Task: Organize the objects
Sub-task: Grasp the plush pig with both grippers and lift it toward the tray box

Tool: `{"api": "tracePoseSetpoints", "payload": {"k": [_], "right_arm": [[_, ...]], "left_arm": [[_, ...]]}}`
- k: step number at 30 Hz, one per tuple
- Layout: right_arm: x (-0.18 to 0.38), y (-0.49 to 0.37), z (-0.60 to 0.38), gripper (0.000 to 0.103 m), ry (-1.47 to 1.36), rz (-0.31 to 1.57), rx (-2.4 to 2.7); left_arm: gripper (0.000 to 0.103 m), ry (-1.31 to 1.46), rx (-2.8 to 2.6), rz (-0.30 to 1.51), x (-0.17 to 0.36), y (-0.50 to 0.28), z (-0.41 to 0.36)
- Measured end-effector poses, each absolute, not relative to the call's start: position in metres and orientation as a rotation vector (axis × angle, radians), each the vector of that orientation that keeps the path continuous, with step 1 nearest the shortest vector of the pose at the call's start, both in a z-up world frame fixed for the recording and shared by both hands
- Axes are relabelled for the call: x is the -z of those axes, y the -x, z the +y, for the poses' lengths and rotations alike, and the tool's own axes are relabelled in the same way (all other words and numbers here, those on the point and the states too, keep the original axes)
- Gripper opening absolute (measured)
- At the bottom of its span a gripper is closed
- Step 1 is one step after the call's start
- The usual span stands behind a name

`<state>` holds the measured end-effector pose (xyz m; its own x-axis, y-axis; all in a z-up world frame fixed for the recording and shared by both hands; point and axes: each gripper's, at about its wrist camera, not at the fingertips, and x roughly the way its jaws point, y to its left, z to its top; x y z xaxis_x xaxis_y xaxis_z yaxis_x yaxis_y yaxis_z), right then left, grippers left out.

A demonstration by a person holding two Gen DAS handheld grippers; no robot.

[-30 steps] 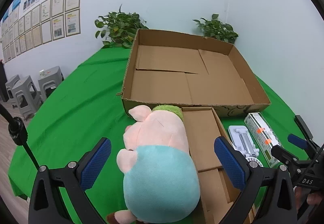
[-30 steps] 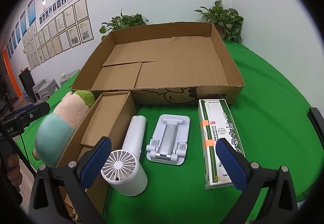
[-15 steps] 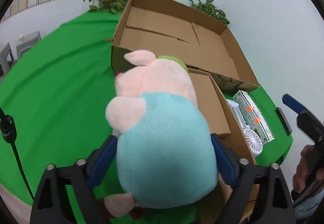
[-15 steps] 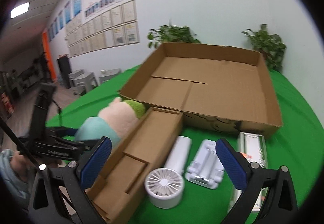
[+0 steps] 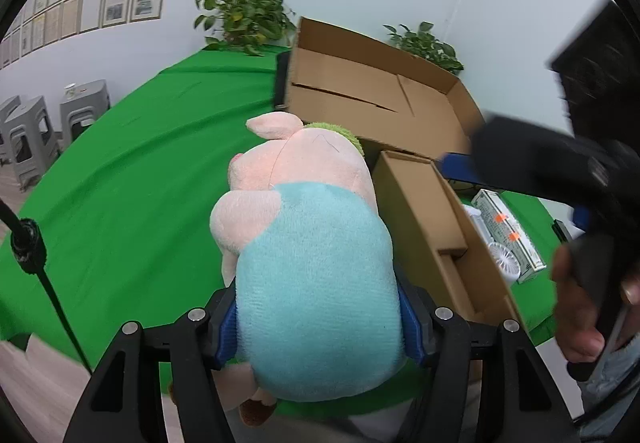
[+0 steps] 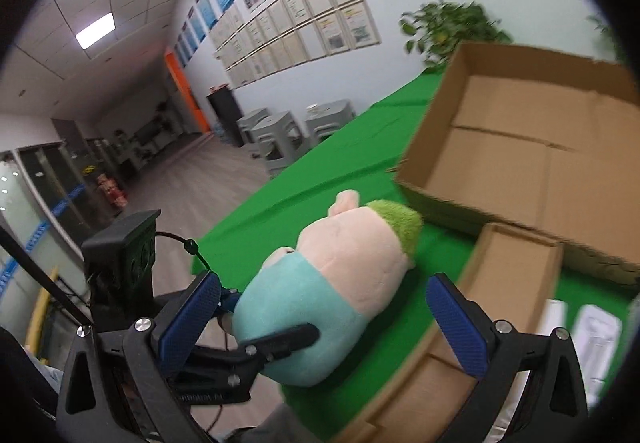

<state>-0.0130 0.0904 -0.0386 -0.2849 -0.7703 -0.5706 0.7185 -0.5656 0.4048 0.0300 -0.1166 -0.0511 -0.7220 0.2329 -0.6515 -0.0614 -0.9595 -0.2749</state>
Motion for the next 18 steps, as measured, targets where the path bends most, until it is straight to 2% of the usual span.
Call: {"api": "tracePoseSetpoints", "payload": {"k": [8, 10, 14, 17, 18], "right_arm": [[0.085, 0.026, 0.033, 0.102, -1.201, -0.082, 1.839], [0.092, 0.022, 0.029, 0.102, -1.250, -0.039, 1.863], [0.096, 0.018, 0.035, 0.102, -1.284, -0.080, 1.872], [0.096, 0.014, 0.039, 0.097, -1.268, -0.092, 1.886], [0.097, 0.013, 0.040, 0.093, -1.260, -0.096, 1.883]], "left_arm": [[0.060, 1.081, -2.779, -0.409, 0.059, -0.056, -0.135], [0.060, 1.081, -2.779, -0.416, 0.063, -0.060, -0.139], [0.059, 1.072, -2.777, -0.415, 0.066, -0.058, -0.137], [0.057, 1.074, -2.795, -0.386, 0.064, -0.058, -0.132], [0.056, 1.074, -2.799, -0.383, 0.064, -0.058, -0.130]]}}
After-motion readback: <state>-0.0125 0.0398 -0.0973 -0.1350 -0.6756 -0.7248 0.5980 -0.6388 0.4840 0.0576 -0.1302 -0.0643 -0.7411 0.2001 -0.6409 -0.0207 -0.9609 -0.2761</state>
